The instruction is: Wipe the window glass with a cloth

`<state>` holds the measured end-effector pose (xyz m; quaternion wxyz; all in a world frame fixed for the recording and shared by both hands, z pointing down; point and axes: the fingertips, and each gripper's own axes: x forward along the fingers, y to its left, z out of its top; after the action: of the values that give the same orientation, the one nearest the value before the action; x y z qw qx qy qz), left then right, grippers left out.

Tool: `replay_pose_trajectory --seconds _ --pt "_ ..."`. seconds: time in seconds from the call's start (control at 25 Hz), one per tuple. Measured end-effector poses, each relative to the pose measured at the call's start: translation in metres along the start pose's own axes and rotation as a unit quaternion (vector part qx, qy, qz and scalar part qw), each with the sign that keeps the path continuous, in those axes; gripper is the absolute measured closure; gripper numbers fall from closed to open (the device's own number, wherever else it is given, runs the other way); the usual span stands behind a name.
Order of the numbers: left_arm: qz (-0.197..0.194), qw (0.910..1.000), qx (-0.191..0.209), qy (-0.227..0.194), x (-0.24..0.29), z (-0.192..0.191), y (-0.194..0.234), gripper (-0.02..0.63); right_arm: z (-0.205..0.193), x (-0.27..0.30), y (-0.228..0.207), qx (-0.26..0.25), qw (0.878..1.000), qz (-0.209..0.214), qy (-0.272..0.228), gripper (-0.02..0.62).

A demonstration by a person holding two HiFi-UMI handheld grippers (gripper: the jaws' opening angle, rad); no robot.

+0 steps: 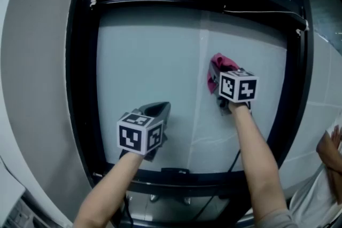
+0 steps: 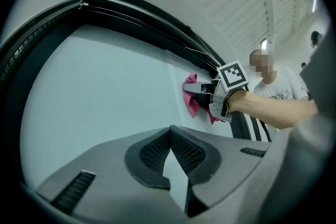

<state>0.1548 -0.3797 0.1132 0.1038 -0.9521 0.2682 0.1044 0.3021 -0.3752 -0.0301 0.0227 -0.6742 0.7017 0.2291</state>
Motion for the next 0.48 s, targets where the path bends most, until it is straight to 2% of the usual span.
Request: replay_pose_trajectory --seconds 0.48 --pt "0.052 0.9986 -0.007 0.012 -0.052 -0.016 0.063 0.6 -0.004 0.037 0.091 -0.031 0.998 0.051 0.006 0.583"
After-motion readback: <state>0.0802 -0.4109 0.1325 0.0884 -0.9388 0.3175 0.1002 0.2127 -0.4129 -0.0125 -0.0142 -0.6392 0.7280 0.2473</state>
